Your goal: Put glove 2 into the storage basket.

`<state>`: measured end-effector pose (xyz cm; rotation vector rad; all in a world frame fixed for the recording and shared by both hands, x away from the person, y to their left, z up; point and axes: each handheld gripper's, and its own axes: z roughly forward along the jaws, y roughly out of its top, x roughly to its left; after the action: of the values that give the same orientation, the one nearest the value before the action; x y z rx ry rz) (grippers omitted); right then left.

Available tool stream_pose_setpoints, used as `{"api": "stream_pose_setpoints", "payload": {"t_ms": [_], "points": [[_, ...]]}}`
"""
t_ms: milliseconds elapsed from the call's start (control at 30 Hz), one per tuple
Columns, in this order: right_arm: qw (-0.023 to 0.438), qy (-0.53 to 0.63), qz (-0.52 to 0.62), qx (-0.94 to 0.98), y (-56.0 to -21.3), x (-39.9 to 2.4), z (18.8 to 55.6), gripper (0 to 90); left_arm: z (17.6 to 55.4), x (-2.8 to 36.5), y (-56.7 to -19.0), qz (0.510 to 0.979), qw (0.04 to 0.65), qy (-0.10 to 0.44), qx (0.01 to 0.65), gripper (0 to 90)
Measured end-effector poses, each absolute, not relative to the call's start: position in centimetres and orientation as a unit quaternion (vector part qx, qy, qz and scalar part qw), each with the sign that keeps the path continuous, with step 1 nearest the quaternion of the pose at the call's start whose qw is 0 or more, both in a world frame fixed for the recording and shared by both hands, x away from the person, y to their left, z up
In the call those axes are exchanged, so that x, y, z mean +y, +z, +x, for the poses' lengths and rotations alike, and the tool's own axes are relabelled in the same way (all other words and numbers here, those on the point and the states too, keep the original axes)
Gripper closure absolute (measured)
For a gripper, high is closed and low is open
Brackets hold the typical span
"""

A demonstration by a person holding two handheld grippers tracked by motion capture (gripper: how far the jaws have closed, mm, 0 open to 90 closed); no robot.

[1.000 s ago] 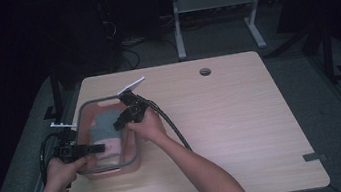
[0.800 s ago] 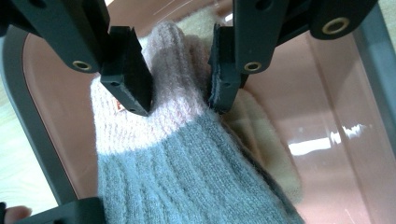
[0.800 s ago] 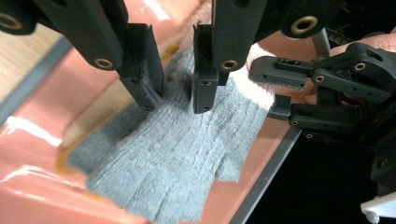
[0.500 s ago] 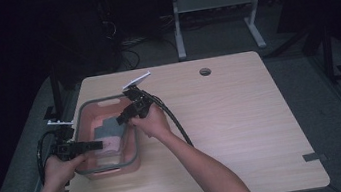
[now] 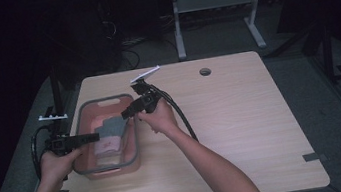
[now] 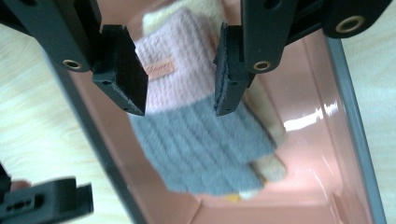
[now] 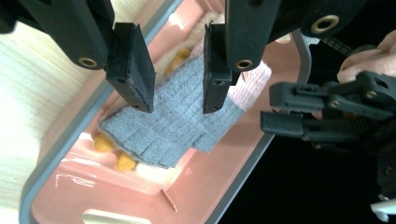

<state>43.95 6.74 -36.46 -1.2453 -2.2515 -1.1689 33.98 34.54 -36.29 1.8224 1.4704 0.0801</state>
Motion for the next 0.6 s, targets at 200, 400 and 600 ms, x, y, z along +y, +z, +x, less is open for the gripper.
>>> {"api": "stream_pose_setpoints", "payload": {"t_ms": [200,400,600], "points": [[0.168,-0.425,-0.433,-0.777,-36.0,5.4,43.8,61.4,34.2,34.1,-35.3,0.710,0.411,0.028,0.572,49.4],[0.167,-0.439,-0.437,-0.767,-35.3,3.6,43.5,60.0,34.2,32.8,-34.6,0.712,0.425,0.025,0.557,47.4],[0.163,-0.444,-0.445,-0.760,-35.0,1.5,43.4,58.6,34.6,31.3,-34.3,0.722,0.430,0.021,0.541,44.8]]}}
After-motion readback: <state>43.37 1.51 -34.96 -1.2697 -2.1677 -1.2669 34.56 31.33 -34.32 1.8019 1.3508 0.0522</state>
